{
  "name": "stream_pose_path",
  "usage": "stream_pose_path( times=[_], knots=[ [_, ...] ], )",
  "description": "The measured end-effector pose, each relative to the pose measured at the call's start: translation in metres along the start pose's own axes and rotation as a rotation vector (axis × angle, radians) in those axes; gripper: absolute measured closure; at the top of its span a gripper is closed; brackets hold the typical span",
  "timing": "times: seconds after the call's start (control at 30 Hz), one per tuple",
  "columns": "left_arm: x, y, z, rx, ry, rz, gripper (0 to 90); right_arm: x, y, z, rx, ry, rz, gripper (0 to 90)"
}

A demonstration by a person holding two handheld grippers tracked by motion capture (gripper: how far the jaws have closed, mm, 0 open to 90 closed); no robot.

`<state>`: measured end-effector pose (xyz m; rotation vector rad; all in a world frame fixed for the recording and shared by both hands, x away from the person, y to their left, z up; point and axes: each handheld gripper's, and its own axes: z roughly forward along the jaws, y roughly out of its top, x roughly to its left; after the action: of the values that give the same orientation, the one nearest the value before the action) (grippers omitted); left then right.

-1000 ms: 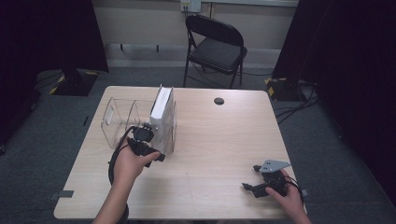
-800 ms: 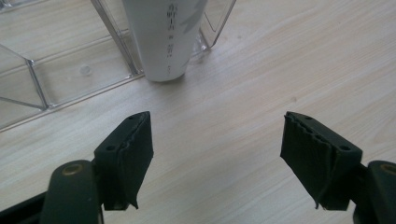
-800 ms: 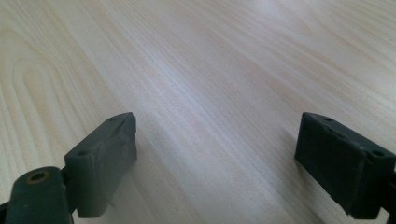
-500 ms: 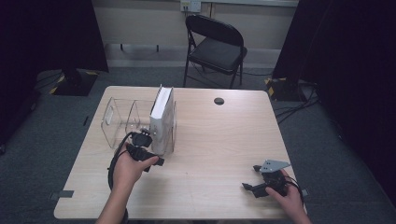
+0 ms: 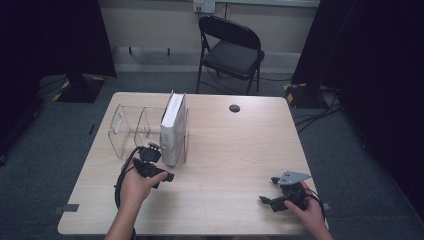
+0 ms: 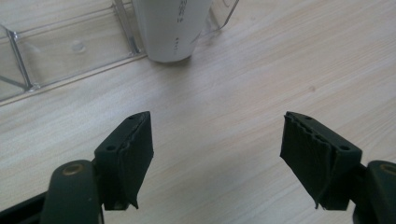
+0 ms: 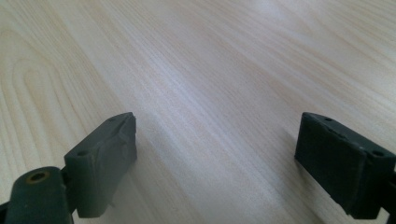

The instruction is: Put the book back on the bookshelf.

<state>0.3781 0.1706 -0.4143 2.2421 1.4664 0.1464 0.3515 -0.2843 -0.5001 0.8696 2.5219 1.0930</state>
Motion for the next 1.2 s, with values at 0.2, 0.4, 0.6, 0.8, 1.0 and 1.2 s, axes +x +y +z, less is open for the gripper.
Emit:
stream_pose_path(
  times=[0.2, 0.4, 0.6, 0.8, 1.0, 1.2],
  knots=[
    [0.005, -0.006, 0.001, 0.006, 0.008, -0.005, 25.4, 0.0, 0.0, 0.0, 0.0, 0.0, -0.001, 11.9],
    [0.008, -0.012, 0.006, 0.004, 0.006, -0.015, 25.5, 0.0, 0.0, 0.0, 0.0, 0.0, 0.0, 11.9],
    [0.013, -0.014, 0.006, -0.003, 0.02, -0.014, 25.1, 0.0, 0.0, 0.0, 0.001, 0.0, -0.001, 11.9],
    [0.017, -0.02, 0.006, -0.008, 0.022, -0.013, 24.4, 0.0, 0.0, 0.0, 0.0, -0.001, 0.001, 11.9],
    [0.022, -0.027, 0.007, -0.005, 0.028, -0.025, 23.9, 0.0, 0.0, 0.0, 0.0, 0.0, 0.0, 11.9],
    [0.027, -0.033, 0.007, -0.018, 0.025, -0.034, 23.3, 0.0, 0.0, 0.0, 0.0, 0.0, 0.001, 11.9]
  ],
)
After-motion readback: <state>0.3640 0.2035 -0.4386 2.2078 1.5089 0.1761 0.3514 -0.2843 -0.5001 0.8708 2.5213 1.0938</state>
